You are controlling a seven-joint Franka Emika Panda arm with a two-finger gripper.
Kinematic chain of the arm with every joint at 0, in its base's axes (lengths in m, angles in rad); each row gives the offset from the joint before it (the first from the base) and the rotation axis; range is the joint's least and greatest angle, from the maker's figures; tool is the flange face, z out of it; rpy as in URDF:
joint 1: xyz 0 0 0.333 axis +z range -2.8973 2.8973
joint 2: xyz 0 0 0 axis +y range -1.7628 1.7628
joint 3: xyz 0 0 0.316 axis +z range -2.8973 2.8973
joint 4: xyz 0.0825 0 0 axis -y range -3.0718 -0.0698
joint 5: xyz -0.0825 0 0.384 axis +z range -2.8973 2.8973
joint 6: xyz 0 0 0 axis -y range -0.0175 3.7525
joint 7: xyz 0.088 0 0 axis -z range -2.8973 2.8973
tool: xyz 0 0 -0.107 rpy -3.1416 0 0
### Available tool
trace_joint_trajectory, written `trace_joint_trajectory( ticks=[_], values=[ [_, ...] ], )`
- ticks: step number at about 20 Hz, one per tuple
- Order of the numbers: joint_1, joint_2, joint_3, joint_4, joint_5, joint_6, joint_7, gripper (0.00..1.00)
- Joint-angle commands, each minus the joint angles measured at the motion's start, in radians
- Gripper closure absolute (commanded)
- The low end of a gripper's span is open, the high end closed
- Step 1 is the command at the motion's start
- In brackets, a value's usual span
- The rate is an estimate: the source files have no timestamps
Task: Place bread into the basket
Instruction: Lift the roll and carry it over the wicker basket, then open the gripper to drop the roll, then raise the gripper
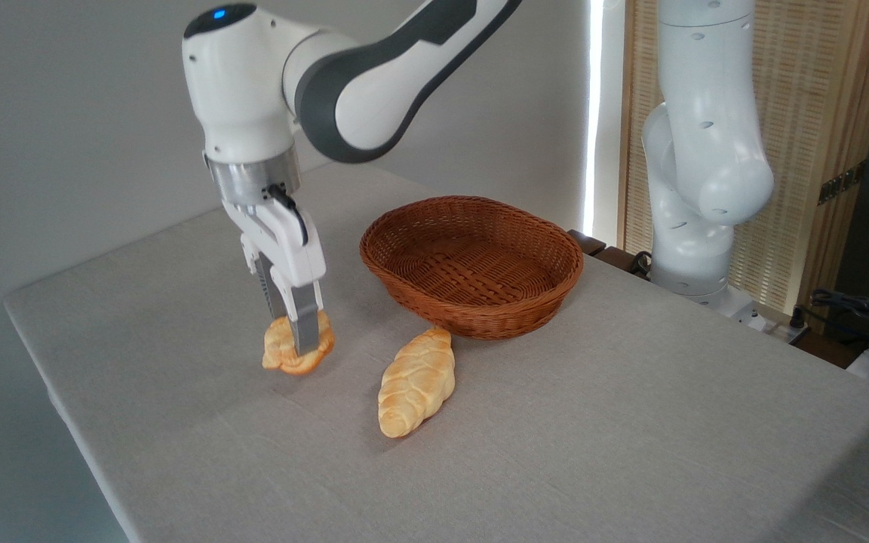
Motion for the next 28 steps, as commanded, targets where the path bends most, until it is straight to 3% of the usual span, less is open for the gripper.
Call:
trace_joint_trajectory(
  ticks=[1, 6, 11, 13, 17, 18, 20, 21, 28],
  values=[
    [-0.007, -0.071, -0.001, -0.011, -0.011, -0.076, -0.011, 0.55],
    [-0.007, -0.155, -0.05, -0.011, -0.011, -0.194, -0.142, 0.55],
    [-0.007, -0.226, -0.09, -0.012, -0.015, -0.338, -0.177, 0.54],
    [-0.008, -0.232, -0.118, -0.015, -0.018, -0.389, -0.203, 0.49],
    [-0.051, -0.232, -0.127, -0.02, -0.02, -0.516, -0.211, 0.49],
    [-0.06, -0.232, -0.127, -0.02, -0.02, -0.534, -0.212, 0.45],
    [-0.08, -0.232, -0.129, -0.026, -0.02, -0.57, -0.216, 0.1],
    [-0.086, -0.231, -0.129, -0.028, -0.02, -0.58, -0.216, 0.0],
    [-0.103, -0.218, -0.129, -0.037, -0.02, -0.59, -0.2, 0.0]
  ],
)
